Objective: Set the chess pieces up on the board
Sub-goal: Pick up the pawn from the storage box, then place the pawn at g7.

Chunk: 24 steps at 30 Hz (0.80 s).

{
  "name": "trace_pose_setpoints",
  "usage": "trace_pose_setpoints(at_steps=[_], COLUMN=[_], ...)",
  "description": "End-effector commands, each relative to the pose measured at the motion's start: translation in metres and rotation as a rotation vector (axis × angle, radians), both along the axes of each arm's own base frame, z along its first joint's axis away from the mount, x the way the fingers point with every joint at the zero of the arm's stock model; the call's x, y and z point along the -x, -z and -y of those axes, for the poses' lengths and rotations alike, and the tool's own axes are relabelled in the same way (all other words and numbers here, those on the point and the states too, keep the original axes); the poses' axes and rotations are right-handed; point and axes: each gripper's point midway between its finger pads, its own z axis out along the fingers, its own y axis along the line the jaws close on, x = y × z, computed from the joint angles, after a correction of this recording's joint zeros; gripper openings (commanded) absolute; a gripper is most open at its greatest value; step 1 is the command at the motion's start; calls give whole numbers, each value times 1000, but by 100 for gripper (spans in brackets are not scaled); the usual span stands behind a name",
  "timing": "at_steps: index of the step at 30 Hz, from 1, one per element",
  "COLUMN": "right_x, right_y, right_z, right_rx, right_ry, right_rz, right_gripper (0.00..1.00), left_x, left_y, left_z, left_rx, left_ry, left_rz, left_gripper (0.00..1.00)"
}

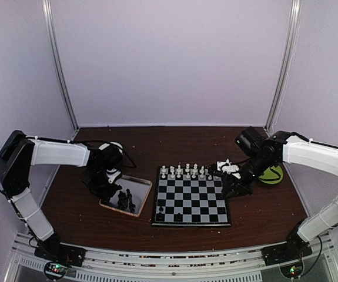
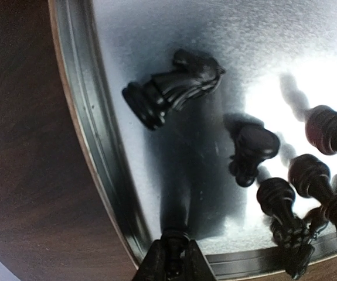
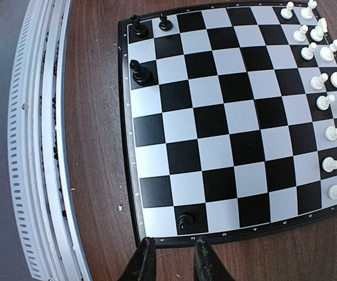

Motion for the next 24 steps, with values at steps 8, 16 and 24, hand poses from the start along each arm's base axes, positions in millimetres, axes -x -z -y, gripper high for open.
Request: trace_pose_setpoints(at_steps=[8, 16, 24], right_x=[0, -8, -10], right_y=[4, 3, 6], right_z=[2, 5, 5], right_rx=[19, 39, 48], right_ry=[-5, 18, 23], right_rz=[-12, 23, 17], right_gripper=[23, 22, 22], left_x=[-21, -39, -24], left_y=[-34, -127, -146], left_z=[6, 42, 143], left_rx=[7, 155, 337], left_ry=[41, 144, 438], left_rz=[66, 257, 267], left_gripper=[3, 0, 1])
